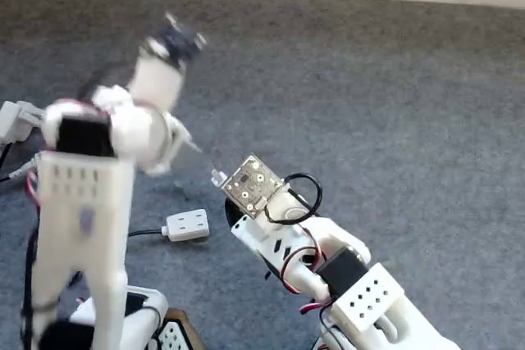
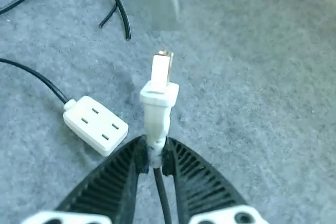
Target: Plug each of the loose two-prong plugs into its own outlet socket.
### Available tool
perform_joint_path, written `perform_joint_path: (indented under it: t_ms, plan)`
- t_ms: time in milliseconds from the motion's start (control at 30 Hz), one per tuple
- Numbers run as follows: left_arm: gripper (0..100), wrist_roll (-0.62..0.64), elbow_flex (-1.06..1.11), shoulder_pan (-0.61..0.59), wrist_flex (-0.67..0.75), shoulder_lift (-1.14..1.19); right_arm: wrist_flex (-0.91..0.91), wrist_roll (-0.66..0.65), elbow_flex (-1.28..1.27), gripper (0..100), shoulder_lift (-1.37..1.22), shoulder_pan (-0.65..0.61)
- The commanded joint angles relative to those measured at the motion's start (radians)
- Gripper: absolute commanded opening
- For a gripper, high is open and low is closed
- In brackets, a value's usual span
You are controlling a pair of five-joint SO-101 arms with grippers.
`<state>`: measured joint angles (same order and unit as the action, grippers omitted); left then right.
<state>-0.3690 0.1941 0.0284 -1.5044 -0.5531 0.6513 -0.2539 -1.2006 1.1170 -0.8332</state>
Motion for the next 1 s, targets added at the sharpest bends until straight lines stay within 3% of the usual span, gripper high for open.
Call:
perform_joint_path:
  t_ms: [0,133,267,467,700,967]
  plan:
    - [31,-0.006,0.318,0.065,0.201,-0.308,-0.021,0.015,-0.021,0.5,0.024,-0.01]
    - [35,0.023,0.509,0.079,0.325,-0.522,-0.054,0.048,-0.061,0.5,0.024,-0.025]
    - [35,0.032,0.601,0.076,0.362,-0.636,-0.054,0.049,-0.065,0.5,0.024,-0.025]
    - [35,0.031,0.72,0.068,0.396,-0.65,-0.018,0.052,-0.044,0.5,0.03,-0.019]
    - [35,0.031,0.928,0.004,0.563,-0.653,0.211,0.058,0.188,0.5,0.03,-0.102]
    - [35,0.032,0.983,0.012,0.582,-0.654,0.312,0.037,0.348,0.5,0.028,-0.102]
